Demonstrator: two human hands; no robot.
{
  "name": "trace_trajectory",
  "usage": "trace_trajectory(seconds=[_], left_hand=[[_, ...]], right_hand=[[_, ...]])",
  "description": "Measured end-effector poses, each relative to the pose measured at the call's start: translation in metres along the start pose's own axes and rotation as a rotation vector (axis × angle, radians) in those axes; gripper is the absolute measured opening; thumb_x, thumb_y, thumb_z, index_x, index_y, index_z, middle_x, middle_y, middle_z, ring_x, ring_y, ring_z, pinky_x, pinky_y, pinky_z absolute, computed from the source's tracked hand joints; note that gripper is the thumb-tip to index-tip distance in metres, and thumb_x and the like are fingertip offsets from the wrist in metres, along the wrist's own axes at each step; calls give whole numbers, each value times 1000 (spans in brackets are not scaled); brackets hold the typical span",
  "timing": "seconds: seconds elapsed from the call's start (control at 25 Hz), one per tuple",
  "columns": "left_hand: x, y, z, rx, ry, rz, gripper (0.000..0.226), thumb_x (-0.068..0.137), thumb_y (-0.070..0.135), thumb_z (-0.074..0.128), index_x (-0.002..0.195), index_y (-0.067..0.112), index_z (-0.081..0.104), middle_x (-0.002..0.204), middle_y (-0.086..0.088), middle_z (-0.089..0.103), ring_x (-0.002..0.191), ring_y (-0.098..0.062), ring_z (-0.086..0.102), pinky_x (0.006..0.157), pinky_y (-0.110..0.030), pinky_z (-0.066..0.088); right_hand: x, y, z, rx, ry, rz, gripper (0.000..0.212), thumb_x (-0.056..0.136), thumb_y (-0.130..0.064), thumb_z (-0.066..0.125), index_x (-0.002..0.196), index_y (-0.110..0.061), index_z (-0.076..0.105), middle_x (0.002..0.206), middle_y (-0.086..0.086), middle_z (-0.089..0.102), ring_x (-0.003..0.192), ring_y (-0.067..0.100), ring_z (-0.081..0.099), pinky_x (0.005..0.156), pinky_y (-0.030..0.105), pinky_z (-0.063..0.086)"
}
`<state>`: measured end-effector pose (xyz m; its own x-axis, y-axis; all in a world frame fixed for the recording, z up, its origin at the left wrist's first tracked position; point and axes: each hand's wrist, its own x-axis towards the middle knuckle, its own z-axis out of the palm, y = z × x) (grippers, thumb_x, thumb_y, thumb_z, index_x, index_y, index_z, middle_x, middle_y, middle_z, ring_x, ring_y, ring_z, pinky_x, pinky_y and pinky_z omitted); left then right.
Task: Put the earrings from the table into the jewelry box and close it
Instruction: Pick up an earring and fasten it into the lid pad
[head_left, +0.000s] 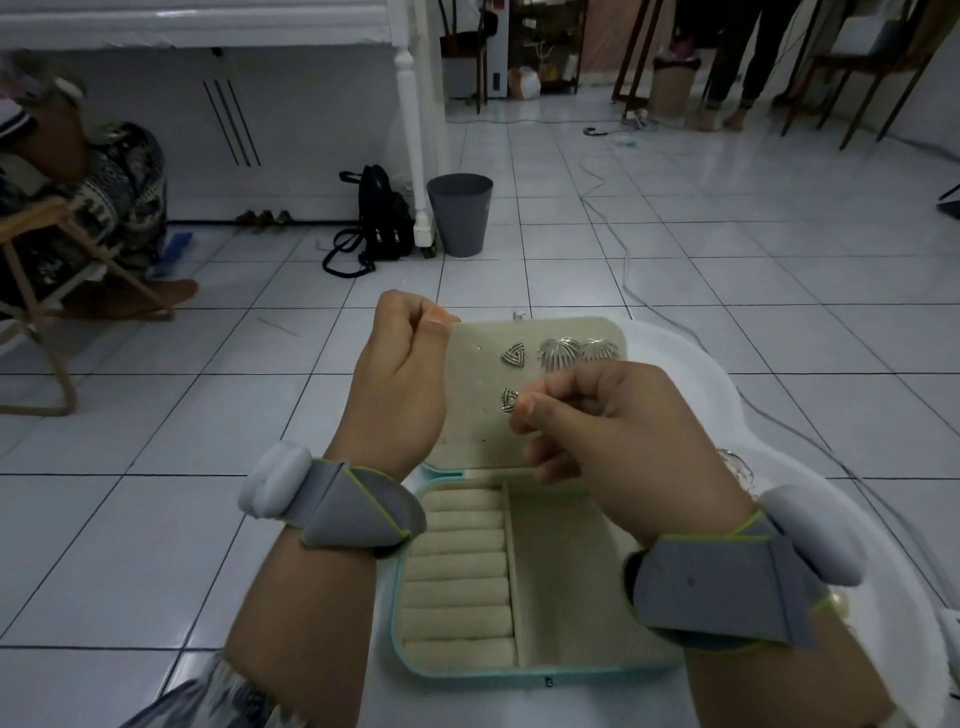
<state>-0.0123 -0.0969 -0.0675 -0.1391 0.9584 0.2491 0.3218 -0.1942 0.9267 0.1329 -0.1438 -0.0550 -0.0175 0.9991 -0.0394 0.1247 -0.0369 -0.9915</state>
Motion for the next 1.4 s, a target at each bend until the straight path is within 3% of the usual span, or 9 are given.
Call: trace_trajectory(seconds=[0.24,0.6,0.72,0.92,1.2,1.28,1.4], left_hand=[[-14,10,-7,-66,7,0,19,98,27,38,92,14,50,80,12,58,65,1,49,60,-15,41],[-18,9,-10,-115,-23,2,16,99,25,39,88,16,47,83,0,53,72,-13,46,69,-34,41],[-18,9,-10,-120,-27,3,16,99,25,39,88,17,46,82,-1,51,71,-13,44,68,-34,40],[-19,10,-11,-120,-24,-3,16,98,27,39,86,18,46,75,3,48,67,-12,42,64,-31,38],[-20,10,-11,-88,-26,-2,17,98,28,39,88,17,46,73,7,46,66,-9,41,63,-27,37],[-20,11,-11,-91,-32,-6,17,98,28,39,87,17,46,73,8,45,65,-7,41,61,-25,36],[-19,11,-14,-111,-50,-9,16,97,26,41,85,18,49,73,8,48,62,-1,42,58,-15,38]], right_hand=[[0,-5,19,203,50,17,9,87,-3,61,82,1,66,61,5,65,41,11,57,45,22,55],[-1,-2,42,242,167,-35,11,87,-2,60,79,-4,67,63,10,65,42,8,58,51,23,55],[-1,-1,45,239,217,-40,10,87,-4,61,80,-5,67,63,10,66,43,7,59,53,24,57],[0,2,45,-11,394,-85,13,78,-16,71,65,-17,70,55,2,69,48,16,66,61,43,60],[1,-3,41,-275,531,-107,17,67,-35,76,59,-22,69,48,-8,64,52,7,63,66,33,57],[0,-6,42,-382,606,-107,23,63,-40,77,60,-23,63,55,-10,63,62,9,61,66,32,53],[-3,-6,40,-621,718,-279,29,58,-47,75,78,-30,62,91,-9,60,93,19,55,76,32,41]])
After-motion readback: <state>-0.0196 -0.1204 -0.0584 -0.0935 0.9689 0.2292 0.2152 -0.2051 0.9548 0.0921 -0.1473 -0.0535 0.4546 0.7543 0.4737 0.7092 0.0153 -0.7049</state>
